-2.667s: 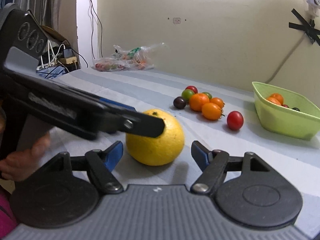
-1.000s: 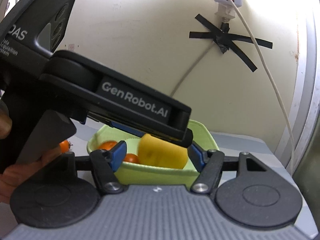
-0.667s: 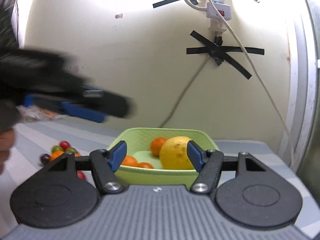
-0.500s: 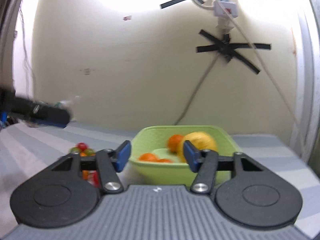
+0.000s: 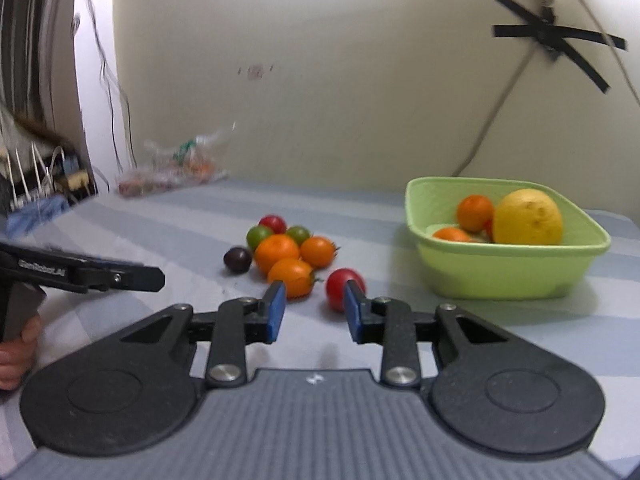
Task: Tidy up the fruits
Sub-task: 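Return the left tool to a mandarin while the right tool approaches a red tomato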
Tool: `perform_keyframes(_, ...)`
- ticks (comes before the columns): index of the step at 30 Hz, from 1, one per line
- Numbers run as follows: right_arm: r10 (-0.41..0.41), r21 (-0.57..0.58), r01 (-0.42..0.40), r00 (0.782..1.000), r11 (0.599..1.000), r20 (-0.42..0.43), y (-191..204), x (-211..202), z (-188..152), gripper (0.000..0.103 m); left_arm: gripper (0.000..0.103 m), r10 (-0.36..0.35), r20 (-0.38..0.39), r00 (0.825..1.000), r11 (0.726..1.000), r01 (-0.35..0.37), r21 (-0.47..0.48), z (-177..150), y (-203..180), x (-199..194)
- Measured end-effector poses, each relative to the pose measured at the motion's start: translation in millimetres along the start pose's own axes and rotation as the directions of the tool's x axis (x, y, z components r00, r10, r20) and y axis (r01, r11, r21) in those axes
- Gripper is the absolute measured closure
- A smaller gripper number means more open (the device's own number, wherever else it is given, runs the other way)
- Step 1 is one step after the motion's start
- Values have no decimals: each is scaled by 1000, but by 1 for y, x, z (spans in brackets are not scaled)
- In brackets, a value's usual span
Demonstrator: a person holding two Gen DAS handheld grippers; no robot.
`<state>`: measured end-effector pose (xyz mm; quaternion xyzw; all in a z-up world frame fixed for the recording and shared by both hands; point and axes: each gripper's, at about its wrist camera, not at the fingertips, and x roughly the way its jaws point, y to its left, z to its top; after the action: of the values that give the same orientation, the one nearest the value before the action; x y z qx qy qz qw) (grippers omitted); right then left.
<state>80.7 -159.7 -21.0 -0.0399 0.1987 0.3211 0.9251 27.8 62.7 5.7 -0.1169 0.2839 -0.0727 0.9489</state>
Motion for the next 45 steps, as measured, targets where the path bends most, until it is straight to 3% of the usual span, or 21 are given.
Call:
perform_keyframes(3, -25, -162, 24, 1000, 986, -7, 22, 10, 7, 67, 27, -10, 16, 1000, 1000, 10, 9, -3, 0, -3)
perform_keyframes(7, -70, -393, 47, 996, 919, -46, 47, 37, 18, 67, 26, -31, 43, 999, 999, 32, -4, -5, 4, -10)
perform_keyframes(10, -126, -491, 50, 984, 870, -124, 53, 64, 17, 65, 26, -43, 50, 998, 999, 43, -11, -5, 5, -10)
perform_keyframes(12, -149, -512, 63, 980, 857, -128, 50, 71, 15, 67, 26, -48, 53, 997, 999, 49, -15, -5, 6, -12)
perform_keyframes(14, -155, -491, 70, 979, 869, -135, 48, 64, 17, 70, 26, -65, 62, 996, 998, 67, -15, -6, 7, -14)
perform_keyframes(17, -95, -434, 37, 989, 900, -111, 53, 41, 15, 70, 23, -112, 72, 991, 994, 113, -4, -6, 6, -17)
perform_keyframes(21, 16, -402, -45, 997, 914, -76, 76, 8, 3, 70, 17, -226, 75, 971, 974, 225, 27, -9, -1, -24)
perform_keyframes(24, 76, -384, -111, 991, 917, -106, 86, 8, -7, 70, 17, -268, 50, 962, 962, 265, 57, -12, -10, -23)
perform_keyframes(27, 76, -380, -110, 992, 919, -104, 87, 11, -15, 58, 18, -255, 35, 966, 964, 252, 83, -15, -18, -23)
perform_keyframes(34, 133, -128, -140, 989, 982, -60, 30, -17, -8, 57, 20, -236, 2, 972, 968, 235, 84, -17, -22, -18)
perform_keyframes(39, 30, 48, -29, 999, 998, -35, -15, -13, 2, 57, 26, -165, -60, 984, 979, 171, 112, -15, -33, -3)
perform_keyframes(42, -42, 53, 43, 999, 998, -34, -19, -1, 7, 57, 36, -121, -92, 988, 985, 131, 109, -16, -35, 4)
perform_keyframes(45, -56, 31, 58, 997, 998, -60, -18, 22, 11, 57, 45, -104, -89, 991, 988, 113, 104, -16, -33, 4)
